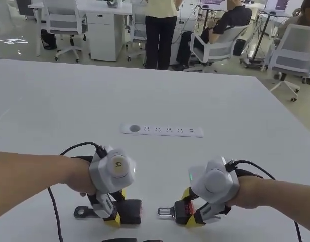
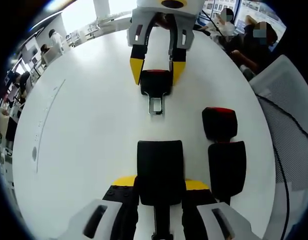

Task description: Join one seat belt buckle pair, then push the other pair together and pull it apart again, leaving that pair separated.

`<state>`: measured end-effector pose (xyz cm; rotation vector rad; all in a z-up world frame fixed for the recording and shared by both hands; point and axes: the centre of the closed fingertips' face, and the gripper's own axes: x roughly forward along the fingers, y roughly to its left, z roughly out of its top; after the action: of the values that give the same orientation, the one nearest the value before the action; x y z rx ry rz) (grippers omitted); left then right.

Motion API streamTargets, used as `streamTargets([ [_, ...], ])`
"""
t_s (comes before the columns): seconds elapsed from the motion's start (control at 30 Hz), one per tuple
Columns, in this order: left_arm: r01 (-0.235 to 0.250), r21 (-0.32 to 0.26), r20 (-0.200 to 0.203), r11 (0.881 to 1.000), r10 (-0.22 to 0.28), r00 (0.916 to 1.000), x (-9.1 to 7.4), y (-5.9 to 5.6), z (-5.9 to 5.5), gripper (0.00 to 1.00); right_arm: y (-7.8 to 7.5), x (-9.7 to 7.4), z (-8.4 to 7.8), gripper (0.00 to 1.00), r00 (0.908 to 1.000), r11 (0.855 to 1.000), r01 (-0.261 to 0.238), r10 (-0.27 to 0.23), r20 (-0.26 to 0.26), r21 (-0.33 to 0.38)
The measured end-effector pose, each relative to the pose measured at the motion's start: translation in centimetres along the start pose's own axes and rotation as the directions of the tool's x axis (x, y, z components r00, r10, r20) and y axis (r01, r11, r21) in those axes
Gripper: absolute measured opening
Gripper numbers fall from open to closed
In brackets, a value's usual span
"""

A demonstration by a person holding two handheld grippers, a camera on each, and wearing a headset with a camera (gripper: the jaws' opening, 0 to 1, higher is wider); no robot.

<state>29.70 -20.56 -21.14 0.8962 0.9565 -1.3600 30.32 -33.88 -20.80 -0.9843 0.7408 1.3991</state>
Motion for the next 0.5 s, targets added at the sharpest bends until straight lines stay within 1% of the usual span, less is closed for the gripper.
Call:
streamTargets([
  [0.5, 0.001, 0.000, -0.004, 1.000, -0.001, 1.0000, -0.04, 0.14, -0.11, 0.33, -0.16, 0.30, 0.87, 0.32, 0.9998, 1.000, 0.000, 0.000, 0.018, 0.011],
])
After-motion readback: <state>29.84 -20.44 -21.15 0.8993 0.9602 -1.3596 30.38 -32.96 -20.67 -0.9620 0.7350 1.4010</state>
